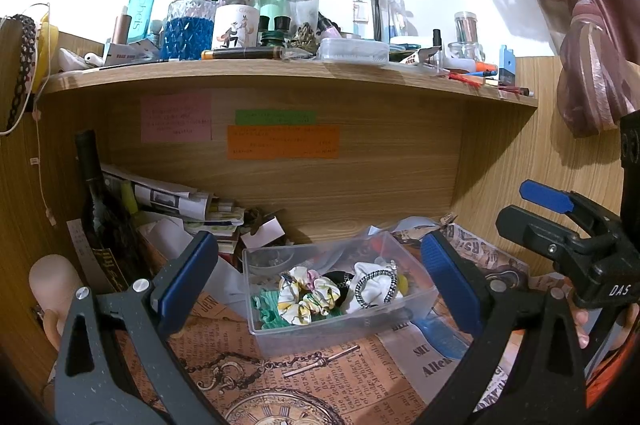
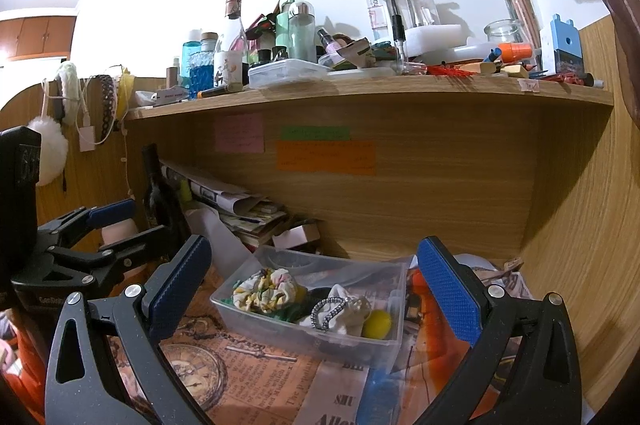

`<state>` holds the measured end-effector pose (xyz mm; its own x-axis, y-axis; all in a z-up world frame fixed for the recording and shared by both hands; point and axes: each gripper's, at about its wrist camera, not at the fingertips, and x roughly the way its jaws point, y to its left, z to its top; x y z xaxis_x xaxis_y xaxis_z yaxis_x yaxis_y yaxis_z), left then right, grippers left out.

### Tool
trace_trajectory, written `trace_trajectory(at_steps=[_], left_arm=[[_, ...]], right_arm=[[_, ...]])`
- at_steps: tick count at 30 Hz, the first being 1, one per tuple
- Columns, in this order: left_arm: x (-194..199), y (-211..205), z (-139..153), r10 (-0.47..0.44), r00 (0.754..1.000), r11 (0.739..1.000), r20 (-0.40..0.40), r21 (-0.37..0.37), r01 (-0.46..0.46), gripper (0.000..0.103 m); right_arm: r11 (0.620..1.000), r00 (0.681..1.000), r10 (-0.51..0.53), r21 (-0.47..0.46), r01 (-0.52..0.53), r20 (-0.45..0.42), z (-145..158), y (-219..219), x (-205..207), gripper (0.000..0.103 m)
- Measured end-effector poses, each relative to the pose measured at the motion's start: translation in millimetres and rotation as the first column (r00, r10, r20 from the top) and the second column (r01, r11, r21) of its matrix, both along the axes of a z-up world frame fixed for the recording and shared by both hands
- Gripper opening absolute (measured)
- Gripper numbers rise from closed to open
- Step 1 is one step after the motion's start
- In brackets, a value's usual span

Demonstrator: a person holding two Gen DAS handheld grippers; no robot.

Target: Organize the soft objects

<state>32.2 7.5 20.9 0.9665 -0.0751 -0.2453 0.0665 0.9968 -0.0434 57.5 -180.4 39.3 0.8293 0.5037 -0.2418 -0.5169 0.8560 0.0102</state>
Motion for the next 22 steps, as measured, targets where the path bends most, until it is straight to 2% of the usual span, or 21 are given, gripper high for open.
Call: trace_trajectory(at_steps=[22], left_arm=[[0.1, 0.9, -0.5, -0.032, 0.999, 0.999, -0.017, -0.015, 0.032, 0.103]], right_arm=[[1.000, 1.000, -0.004, -0.004, 0.004, -0.022, -5.1, 3.0, 5.7, 0.103]])
